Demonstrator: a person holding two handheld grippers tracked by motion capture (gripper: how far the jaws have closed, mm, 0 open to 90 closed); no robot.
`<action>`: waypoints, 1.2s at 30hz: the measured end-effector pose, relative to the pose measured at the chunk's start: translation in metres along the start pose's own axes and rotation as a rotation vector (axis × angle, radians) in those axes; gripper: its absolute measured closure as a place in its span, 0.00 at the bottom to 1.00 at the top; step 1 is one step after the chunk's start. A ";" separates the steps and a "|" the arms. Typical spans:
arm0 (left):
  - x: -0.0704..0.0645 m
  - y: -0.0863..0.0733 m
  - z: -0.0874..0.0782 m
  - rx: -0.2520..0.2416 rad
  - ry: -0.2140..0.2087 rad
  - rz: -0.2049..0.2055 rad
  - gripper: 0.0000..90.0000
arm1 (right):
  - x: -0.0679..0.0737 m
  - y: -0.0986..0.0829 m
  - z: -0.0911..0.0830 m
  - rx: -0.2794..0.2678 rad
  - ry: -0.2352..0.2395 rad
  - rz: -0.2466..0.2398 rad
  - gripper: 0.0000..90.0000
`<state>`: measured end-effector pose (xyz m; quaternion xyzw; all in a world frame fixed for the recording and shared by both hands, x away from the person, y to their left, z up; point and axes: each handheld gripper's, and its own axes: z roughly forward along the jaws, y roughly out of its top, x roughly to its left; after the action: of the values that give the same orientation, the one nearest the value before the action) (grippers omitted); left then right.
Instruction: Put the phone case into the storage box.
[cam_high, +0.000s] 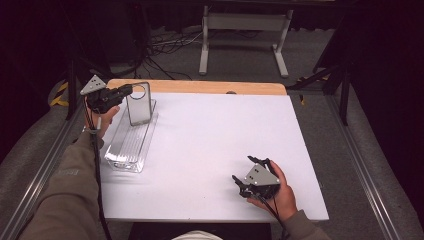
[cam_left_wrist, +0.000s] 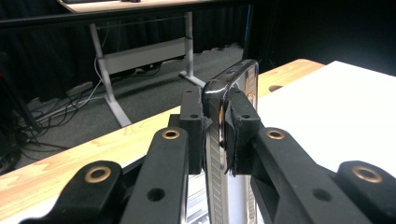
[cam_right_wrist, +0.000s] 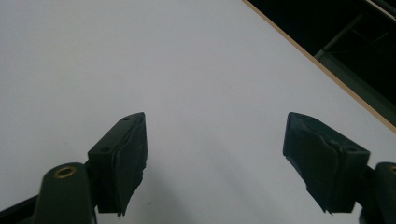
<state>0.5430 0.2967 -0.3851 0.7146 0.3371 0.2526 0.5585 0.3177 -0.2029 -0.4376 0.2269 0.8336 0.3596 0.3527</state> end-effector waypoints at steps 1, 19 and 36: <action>0.001 -0.001 -0.001 0.001 0.002 -0.006 0.89 | 0.001 0.000 0.000 0.004 0.003 0.001 0.26; 0.013 -0.015 -0.008 -0.007 0.049 -0.081 0.85 | 0.004 0.001 0.001 0.009 0.027 -0.008 0.25; 0.016 -0.018 -0.010 0.034 0.051 -0.043 0.81 | 0.007 0.001 0.002 0.016 0.042 -0.019 0.25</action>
<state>0.5418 0.3182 -0.4006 0.7100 0.3705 0.2529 0.5428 0.3147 -0.1975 -0.4409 0.2143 0.8457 0.3541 0.3369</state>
